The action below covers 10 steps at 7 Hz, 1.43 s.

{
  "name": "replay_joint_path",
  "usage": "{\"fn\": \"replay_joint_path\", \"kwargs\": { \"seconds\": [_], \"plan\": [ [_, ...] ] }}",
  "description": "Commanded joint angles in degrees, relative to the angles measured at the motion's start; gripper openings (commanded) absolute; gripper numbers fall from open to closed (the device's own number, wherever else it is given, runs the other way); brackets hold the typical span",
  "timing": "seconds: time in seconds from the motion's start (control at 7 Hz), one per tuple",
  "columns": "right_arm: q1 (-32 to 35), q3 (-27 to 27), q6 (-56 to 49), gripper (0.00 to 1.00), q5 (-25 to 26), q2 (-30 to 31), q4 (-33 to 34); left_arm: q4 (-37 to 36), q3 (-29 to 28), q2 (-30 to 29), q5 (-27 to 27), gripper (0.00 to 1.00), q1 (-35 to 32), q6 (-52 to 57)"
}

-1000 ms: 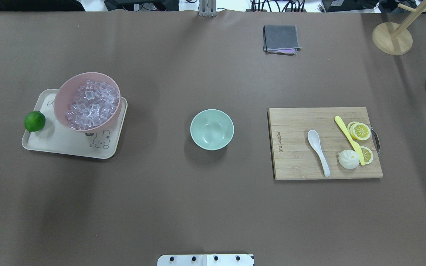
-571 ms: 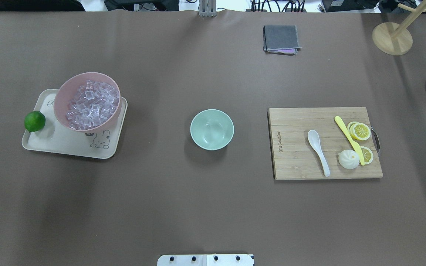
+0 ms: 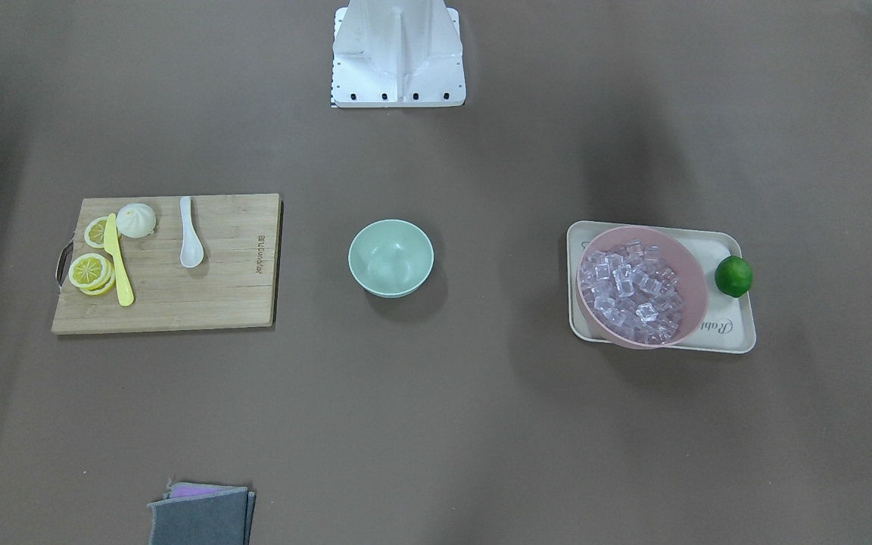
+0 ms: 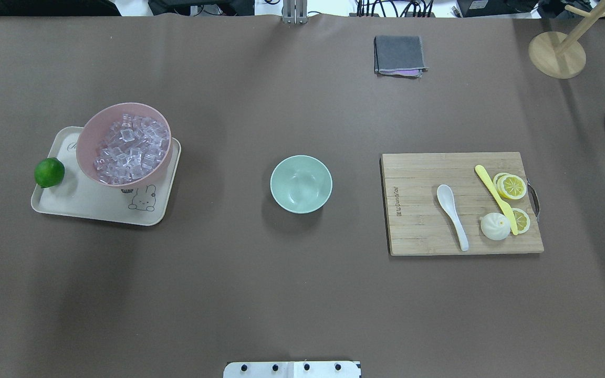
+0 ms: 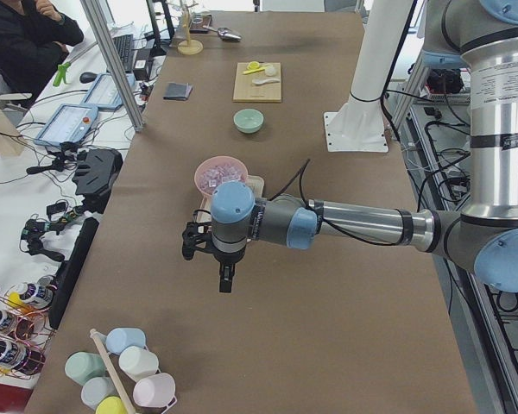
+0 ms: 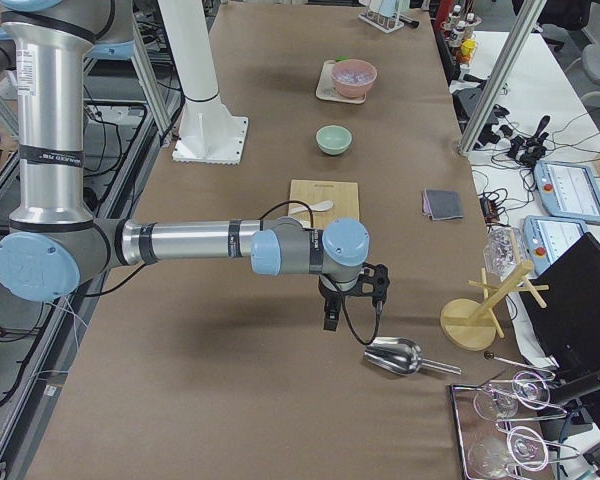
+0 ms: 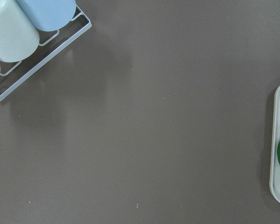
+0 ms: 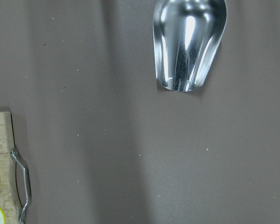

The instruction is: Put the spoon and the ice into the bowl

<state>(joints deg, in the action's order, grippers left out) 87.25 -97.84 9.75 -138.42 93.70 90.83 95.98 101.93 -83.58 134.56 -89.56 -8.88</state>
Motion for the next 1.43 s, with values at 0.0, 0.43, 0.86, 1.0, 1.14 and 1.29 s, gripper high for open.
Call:
{"fn": "replay_joint_path", "kwargs": {
  "seconds": [0.0,0.43,0.86,1.0,1.14,1.29],
  "plan": [
    [-0.15,-0.07,0.10,1.00,-0.18,0.00,-0.04,0.00,0.28,-0.35,-0.09,0.98,0.09,0.00],
    [-0.32,-0.16,0.10,1.00,-0.19,0.00,-0.04,1.74,0.11,-0.88,0.00,0.98,0.09,0.00],
    [-0.50,-0.95,0.71,1.00,-0.19,-0.97,0.05,4.74,1.51,-4.90,0.79,0.98,1.05,-0.44],
    [-0.50,-0.95,0.80,1.00,-0.27,-0.97,0.05,9.01,1.43,-5.45,0.97,0.98,2.97,-0.35],
    [-0.50,-1.04,0.80,1.00,-0.27,-0.97,0.05,15.40,-0.84,-5.89,6.10,0.98,3.94,-0.26],
    [-0.50,-1.13,0.80,1.00,-1.40,-1.32,-0.04,20.52,-1.99,-10.51,9.37,0.98,5.87,-0.96]
  ]
}}
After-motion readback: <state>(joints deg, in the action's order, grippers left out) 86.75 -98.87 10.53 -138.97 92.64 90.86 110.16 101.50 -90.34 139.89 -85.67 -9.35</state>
